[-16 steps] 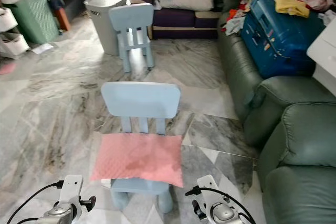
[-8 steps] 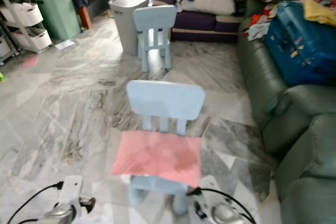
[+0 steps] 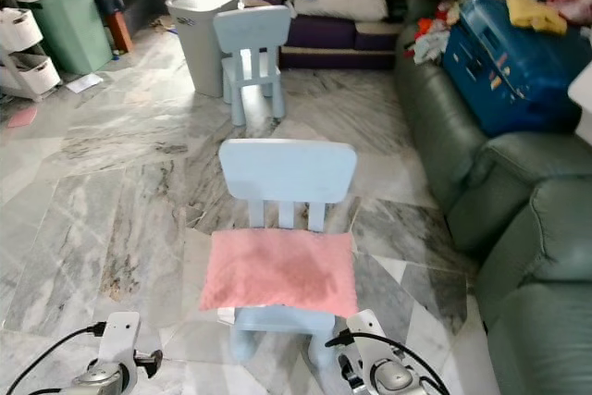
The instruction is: Move the pillow to the sofa
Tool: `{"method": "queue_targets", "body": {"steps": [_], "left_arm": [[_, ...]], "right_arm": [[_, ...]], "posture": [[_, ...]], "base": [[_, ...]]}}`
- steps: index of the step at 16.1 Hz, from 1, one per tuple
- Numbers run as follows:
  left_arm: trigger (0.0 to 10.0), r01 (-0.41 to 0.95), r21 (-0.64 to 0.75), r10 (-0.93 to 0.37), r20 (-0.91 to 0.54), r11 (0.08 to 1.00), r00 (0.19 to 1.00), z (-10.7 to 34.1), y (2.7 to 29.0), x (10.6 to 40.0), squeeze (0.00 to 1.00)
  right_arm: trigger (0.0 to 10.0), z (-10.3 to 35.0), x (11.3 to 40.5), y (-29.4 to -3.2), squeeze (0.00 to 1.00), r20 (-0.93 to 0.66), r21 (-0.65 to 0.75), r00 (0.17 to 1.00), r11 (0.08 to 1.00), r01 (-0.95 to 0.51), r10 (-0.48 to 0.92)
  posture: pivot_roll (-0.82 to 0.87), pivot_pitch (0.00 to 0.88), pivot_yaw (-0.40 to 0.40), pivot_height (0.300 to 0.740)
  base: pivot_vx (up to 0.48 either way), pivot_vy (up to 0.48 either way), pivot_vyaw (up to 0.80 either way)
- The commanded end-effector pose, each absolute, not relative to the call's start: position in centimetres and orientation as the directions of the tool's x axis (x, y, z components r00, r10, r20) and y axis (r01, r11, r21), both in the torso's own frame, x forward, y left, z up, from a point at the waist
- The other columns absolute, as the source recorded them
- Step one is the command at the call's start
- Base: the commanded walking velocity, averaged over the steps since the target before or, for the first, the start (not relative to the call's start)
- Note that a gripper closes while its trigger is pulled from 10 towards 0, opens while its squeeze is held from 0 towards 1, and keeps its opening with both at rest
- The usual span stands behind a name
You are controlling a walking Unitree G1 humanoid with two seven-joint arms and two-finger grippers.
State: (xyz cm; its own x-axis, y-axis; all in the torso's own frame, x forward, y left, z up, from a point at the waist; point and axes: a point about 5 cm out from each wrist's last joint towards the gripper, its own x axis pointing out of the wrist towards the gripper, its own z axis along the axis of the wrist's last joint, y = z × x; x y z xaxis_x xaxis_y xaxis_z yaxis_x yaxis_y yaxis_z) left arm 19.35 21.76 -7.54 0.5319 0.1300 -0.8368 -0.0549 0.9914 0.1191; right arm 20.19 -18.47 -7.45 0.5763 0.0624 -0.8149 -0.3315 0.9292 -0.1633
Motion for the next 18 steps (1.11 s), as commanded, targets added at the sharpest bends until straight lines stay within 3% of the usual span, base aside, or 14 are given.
{"method": "queue_targets", "body": {"steps": [1, 15, 18], "left_arm": [[10.0, -0.052, 0.113, 0.123, -0.832, 0.992, 0.541, -7.38, 21.58, 19.74, 0.00], [10.0, -0.053, 0.113, 0.123, -0.832, 0.992, 0.540, -7.38, 21.58, 19.74, 0.00], [10.0, -0.071, 0.087, 0.111, -0.836, 0.994, 0.537, -7.44, 21.42, 19.69, 0.00]], "right_arm": [[10.0, -7.38, 20.23, -18.92, 0.00, -0.815, -0.175, 0.577, 0.930, -0.325, 0.049], [10.0, -7.38, 20.23, -18.92, 0.00, -0.815, -0.174, 0.577, 0.930, -0.325, 0.049], [10.0, -7.35, 20.27, -19.01, 0.00, -0.816, -0.175, 0.577, 0.930, -0.324, 0.048]], "posture": [[-0.12, 0.000, 0.028, 0.740], [-0.12, 0.000, 0.028, 0.740], [-0.13, 0.000, 0.028, 0.740]], "base": [[0.000, 0.000, 0.00], [0.000, 0.000, 0.00], [0.340, 0.000, 0.00]]}}
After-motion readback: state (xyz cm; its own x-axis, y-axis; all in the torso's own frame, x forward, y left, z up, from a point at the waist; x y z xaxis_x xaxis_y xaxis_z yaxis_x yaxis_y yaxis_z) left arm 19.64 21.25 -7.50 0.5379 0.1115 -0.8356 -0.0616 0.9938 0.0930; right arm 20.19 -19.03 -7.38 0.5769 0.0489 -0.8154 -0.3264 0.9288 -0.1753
